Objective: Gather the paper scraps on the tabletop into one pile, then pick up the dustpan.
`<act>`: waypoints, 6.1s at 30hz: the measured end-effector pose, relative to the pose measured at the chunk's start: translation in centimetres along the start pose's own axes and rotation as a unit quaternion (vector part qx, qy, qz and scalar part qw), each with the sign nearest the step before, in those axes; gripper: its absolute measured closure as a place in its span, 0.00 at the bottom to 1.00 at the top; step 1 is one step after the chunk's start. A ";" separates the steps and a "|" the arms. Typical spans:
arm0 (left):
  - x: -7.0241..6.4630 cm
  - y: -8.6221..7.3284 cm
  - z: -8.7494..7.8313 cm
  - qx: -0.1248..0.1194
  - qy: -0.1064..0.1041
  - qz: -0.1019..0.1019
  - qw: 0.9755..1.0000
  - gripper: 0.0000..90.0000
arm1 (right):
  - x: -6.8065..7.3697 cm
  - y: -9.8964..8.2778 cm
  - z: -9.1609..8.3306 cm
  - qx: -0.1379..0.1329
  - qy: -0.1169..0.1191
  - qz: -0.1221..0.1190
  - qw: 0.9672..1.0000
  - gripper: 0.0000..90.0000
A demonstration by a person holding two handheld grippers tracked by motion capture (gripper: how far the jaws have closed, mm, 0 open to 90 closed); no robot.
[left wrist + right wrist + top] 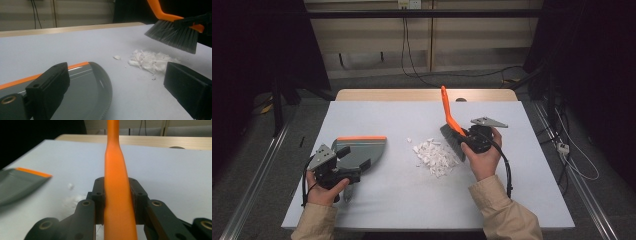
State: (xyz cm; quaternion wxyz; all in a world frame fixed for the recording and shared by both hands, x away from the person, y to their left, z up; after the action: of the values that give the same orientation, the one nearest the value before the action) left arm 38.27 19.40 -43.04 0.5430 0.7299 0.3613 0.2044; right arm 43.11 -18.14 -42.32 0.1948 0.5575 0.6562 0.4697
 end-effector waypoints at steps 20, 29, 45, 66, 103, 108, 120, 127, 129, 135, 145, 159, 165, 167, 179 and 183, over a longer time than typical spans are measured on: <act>0.0 -0.1 0.0 0.000 -0.001 -0.001 1.000 0.07 | -2.6 -1.6 1.7 0.063 -0.024 -0.029 0.997 0.71; -0.2 0.0 0.0 0.001 -0.002 0.002 1.000 0.07 | -2.2 -1.2 0.9 0.127 -0.043 -0.063 0.989 0.79; -0.2 0.1 0.1 0.002 0.003 0.001 1.000 0.07 | -3.5 0.9 2.6 0.082 0.034 -0.089 0.992 0.80; 0.2 -0.3 -1.5 0.000 0.030 -0.007 1.000 0.07 | 1.2 1.8 9.6 0.112 0.150 -0.292 0.938 0.80; 0.3 -0.3 -1.4 0.003 0.027 -0.004 1.000 0.07 | 3.4 0.8 5.9 0.122 0.243 -0.346 0.898 0.80; 0.1 -0.4 -1.2 0.007 0.018 -0.003 1.000 0.07 | 2.5 1.7 4.2 0.107 0.221 -0.328 0.912 0.80; -0.2 -0.4 -0.8 0.013 0.002 0.000 1.000 0.07 | -0.4 2.2 1.7 0.081 0.130 -0.265 0.952 0.80; -0.6 -0.5 -0.8 0.016 -0.009 0.002 1.000 0.07 | -2.4 -0.1 0.3 0.066 0.078 -0.223 0.969 0.80; -0.7 -0.5 -0.8 0.015 -0.010 0.003 1.000 0.07 | -2.7 -0.7 0.1 0.071 0.062 -0.220 0.971 0.80; -0.8 -0.6 -1.0 0.016 -0.007 0.003 1.000 0.07 | -2.3 -2.5 0.2 0.064 0.030 -0.188 0.980 0.80; -1.0 -0.8 -1.4 0.021 -0.005 0.008 1.000 0.07 | 1.0 -3.0 1.3 0.048 0.029 -0.170 0.984 0.80; -0.9 -2.0 -2.3 0.050 -0.004 0.000 0.999 0.04 | 1.2 -2.4 2.0 0.042 0.045 -0.158 0.986 0.80; -0.9 -2.3 -2.2 0.061 0.004 0.001 0.998 0.05 | 1.2 -2.4 2.0 0.043 0.044 -0.161 0.985 0.80; -0.7 -2.4 -2.3 0.063 0.008 0.000 0.998 0.06 | 1.3 -2.3 2.0 0.041 0.044 -0.162 0.985 0.80; -0.1 -3.1 -2.2 0.078 0.030 0.000 0.997 0.07 | 1.1 -1.9 1.5 0.031 0.045 -0.155 0.986 0.80; 0.3 -3.6 -2.2 0.085 0.038 -0.003 0.996 0.08 | 1.2 -1.9 1.5 0.031 0.046 -0.159 0.986 0.80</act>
State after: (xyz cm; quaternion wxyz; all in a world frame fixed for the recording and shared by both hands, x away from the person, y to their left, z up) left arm 35.80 21.56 -45.70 0.4656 0.7641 0.3998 0.1986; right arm 42.83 -16.37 -44.33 0.2188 0.4297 0.7590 0.4374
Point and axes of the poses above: each handheld gripper's, and its own axes: z roughly forward along the jaws, y roughly out of its top, x roughly to its left, the point moved 5 cm from there along z, roughly forward along the jaws, and after that the axes turned 4 degrees about z, right-handed, at the moved point
